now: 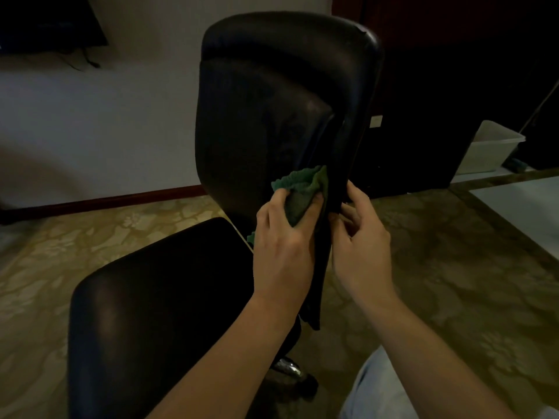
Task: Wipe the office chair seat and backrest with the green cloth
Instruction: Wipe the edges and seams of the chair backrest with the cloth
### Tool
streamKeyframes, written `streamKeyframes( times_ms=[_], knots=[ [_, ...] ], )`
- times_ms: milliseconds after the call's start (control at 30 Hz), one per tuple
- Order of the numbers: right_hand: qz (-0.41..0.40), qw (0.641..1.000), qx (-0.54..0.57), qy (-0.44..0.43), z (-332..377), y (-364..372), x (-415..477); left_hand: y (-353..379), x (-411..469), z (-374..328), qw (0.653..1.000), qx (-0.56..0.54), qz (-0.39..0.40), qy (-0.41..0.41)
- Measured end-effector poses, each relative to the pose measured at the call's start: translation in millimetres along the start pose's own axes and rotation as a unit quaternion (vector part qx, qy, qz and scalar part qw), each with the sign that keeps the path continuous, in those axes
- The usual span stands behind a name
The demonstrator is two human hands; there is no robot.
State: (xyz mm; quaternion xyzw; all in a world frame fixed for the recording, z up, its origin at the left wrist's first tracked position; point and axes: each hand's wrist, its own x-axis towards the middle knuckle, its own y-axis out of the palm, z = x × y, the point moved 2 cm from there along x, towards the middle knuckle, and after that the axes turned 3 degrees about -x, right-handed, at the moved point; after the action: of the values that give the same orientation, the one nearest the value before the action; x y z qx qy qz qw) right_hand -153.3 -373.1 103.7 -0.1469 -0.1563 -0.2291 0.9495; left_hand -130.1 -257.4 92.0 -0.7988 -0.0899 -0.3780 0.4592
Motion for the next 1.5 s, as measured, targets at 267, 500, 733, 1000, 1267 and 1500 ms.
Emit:
streamKeyframes(
  times_ms=[267,500,733,1000,1267,1500],
  knots=[
    [-0.001,1.0,-0.015,-0.009,1,0,1,-2,-16,2,0.999,0.0,0.032,0.0],
    [-0.005,0.999,-0.021,-0.025,4,-1,-6,-19,-40,28,0.998,-0.053,0.013,0.013],
    [-0.006,1.0,-0.005,-0.027,9,-4,-24,-11,-19,6,0.996,-0.068,0.036,0.036],
    [-0.011,1.0,0.016,-0.024,10,0,-31,-4,-38,6,0.997,-0.067,0.029,0.012],
    [0.013,0.998,0.054,-0.014,4,1,-39,4,-53,0,0.993,-0.082,-0.067,-0.043],
    [0.011,0.998,0.056,-0.023,2,2,-43,4,-59,3,0.997,-0.037,-0.052,-0.041]
  ],
)
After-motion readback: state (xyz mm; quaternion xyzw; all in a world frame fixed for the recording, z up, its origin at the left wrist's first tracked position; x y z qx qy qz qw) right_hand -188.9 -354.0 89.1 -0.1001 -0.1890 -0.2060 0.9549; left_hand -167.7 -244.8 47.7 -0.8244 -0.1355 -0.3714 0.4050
